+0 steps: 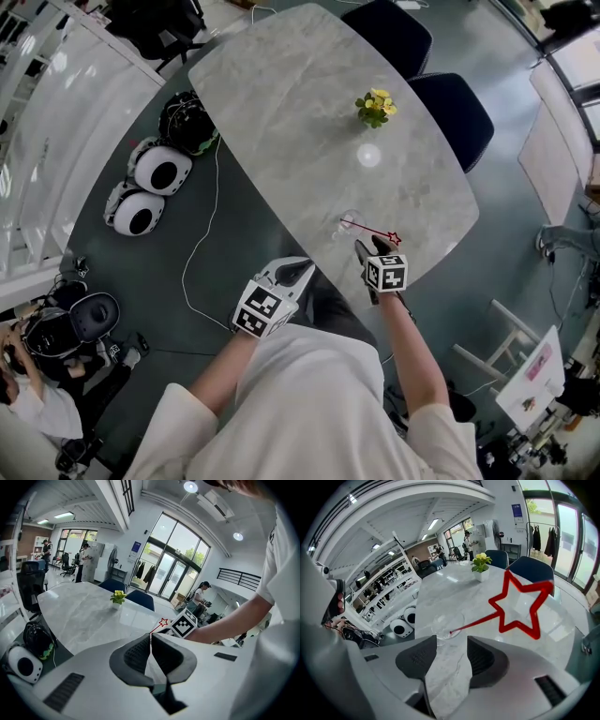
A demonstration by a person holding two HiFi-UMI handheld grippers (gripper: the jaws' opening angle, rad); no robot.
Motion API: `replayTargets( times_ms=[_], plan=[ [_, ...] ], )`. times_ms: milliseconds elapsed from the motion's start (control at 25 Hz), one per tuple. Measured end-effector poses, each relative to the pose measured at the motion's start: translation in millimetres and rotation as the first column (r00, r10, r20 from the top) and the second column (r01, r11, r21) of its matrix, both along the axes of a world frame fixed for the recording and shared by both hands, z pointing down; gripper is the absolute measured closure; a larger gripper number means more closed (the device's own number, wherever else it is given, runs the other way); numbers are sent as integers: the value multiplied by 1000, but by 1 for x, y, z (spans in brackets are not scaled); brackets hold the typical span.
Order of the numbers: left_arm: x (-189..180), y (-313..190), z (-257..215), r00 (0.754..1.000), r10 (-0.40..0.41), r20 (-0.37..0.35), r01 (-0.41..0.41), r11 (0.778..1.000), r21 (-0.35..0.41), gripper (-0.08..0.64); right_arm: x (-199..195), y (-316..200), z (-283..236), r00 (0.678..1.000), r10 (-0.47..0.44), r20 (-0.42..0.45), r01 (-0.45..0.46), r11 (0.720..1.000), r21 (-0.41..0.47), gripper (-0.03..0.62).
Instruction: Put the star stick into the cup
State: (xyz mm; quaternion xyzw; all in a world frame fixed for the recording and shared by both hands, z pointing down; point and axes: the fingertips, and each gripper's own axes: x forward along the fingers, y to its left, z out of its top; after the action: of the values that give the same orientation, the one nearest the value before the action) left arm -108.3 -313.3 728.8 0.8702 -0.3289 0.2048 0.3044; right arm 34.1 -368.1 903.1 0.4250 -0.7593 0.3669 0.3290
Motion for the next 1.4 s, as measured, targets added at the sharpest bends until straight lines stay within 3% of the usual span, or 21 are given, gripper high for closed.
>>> replayTargets(
  times_ms=[520, 800, 1400],
  plan=[
    [0, 24, -54, 996, 86, -25, -84, 994, 72, 532, 6, 32, -109, 998, 56, 0, -55, 988, 148, 383],
    [3, 32, -77, 989, 142, -33, -138, 985, 101, 532, 15, 49, -186, 997, 81, 0, -78, 958, 277, 422],
    [65, 48, -122, 987, 157, -44, -149, 979, 141, 532, 74, 88, -285, 997, 66, 40, -76, 903, 423, 511]
  ],
)
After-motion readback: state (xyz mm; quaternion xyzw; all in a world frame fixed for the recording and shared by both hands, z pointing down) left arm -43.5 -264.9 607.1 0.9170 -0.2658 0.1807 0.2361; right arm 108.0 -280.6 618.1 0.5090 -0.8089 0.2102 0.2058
